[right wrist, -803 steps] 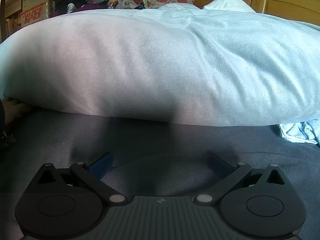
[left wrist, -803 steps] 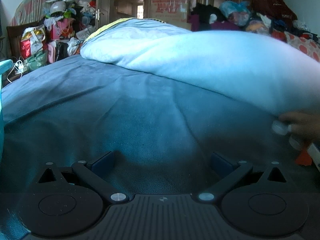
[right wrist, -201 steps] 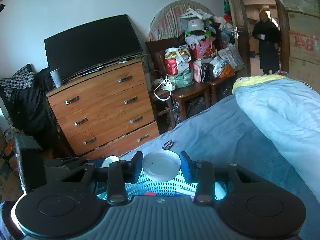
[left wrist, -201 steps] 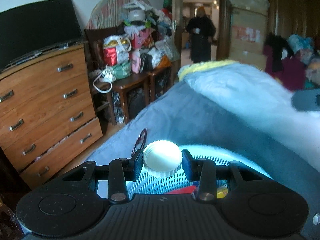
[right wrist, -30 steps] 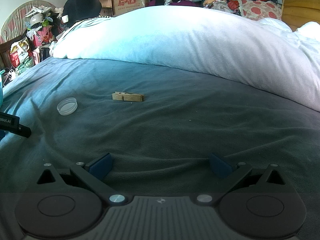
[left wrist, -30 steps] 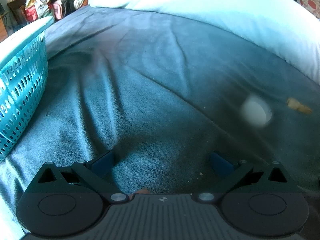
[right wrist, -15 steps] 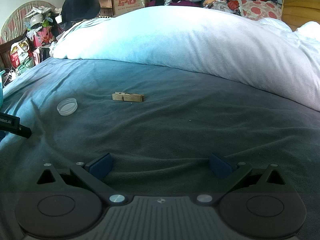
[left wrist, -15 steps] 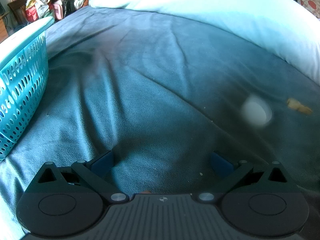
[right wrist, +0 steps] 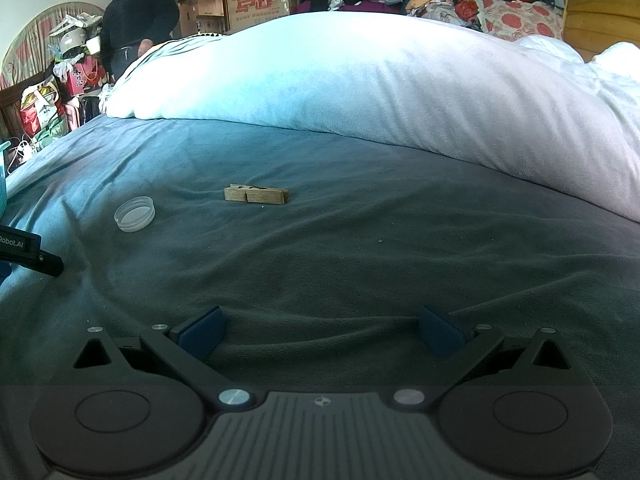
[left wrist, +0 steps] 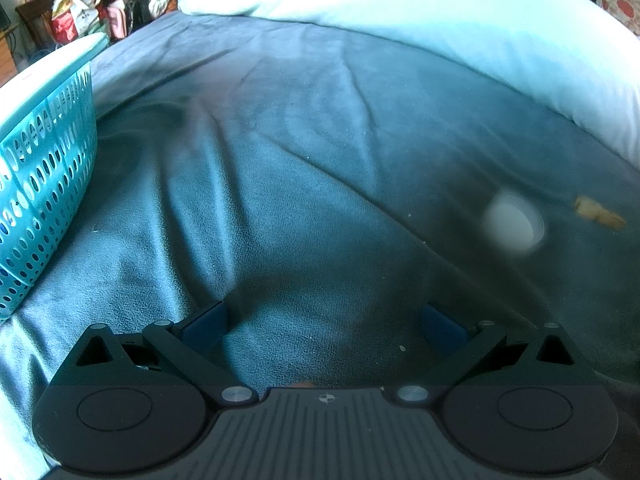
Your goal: Organize objects
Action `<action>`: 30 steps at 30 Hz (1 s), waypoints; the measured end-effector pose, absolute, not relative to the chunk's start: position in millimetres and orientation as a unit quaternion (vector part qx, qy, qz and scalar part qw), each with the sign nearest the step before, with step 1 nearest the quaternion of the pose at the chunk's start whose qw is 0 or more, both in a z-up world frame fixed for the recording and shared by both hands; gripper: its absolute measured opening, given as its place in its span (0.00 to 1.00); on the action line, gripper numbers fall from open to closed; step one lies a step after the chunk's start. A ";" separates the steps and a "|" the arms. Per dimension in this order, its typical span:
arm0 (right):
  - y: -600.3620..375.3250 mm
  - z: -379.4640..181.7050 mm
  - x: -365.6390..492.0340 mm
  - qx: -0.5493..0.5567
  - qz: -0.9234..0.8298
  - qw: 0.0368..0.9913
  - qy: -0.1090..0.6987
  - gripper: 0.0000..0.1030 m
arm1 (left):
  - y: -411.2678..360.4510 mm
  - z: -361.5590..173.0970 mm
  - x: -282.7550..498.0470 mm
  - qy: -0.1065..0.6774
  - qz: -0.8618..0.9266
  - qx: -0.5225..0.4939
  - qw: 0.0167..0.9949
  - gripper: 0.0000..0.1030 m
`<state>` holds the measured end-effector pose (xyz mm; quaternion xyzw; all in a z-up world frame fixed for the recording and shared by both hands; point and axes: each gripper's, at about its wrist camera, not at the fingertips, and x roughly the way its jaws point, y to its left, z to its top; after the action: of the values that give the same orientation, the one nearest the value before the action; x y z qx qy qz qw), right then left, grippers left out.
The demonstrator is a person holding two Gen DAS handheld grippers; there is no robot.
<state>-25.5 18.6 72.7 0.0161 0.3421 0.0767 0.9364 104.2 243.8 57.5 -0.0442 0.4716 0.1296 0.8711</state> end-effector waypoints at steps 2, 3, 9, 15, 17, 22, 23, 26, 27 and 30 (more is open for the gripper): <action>18.7 72.6 -25.3 0.016 0.077 0.936 0.342 1.00 | 244.2 57.5 104.2 0.472 0.130 -0.044 0.871 1.00; 18.7 72.6 -25.3 0.016 0.077 0.936 0.342 1.00 | 244.0 57.5 104.4 0.472 0.130 -0.045 0.871 1.00; 19.0 72.4 -25.0 0.016 0.077 0.936 0.342 1.00 | 241.6 54.7 101.1 0.463 0.133 -0.045 0.875 1.00; 19.6 72.3 -24.6 0.016 0.076 0.937 0.342 1.00 | 243.4 54.6 102.3 0.471 0.132 -0.044 0.871 1.00; 19.8 72.1 -24.5 0.016 0.076 0.937 0.342 1.00 | 243.4 54.6 100.9 0.471 0.133 -0.044 0.871 1.00; 20.4 71.5 -24.1 0.016 0.076 0.937 0.342 1.00 | 244.6 53.8 97.8 0.472 0.133 -0.043 0.870 1.00; 20.5 71.3 -24.0 0.016 0.076 0.937 0.342 1.00 | 244.7 53.7 96.4 0.472 0.133 -0.043 0.871 1.00; 20.6 71.4 -23.9 0.016 0.076 0.937 0.342 1.00 | 243.6 55.3 103.8 0.472 0.135 -0.043 0.870 1.00; 20.6 71.4 -23.9 0.016 0.076 0.937 0.342 1.00 | 243.6 55.3 103.2 0.472 0.135 -0.043 0.870 1.00; 20.8 71.6 -23.5 0.016 0.076 0.937 0.342 1.00 | 243.9 55.5 102.9 0.472 0.134 -0.043 0.870 1.00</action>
<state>-23.5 20.8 71.6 0.0164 0.3418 0.0762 0.9365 102.9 243.9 55.5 -0.0427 0.4725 0.1344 0.8700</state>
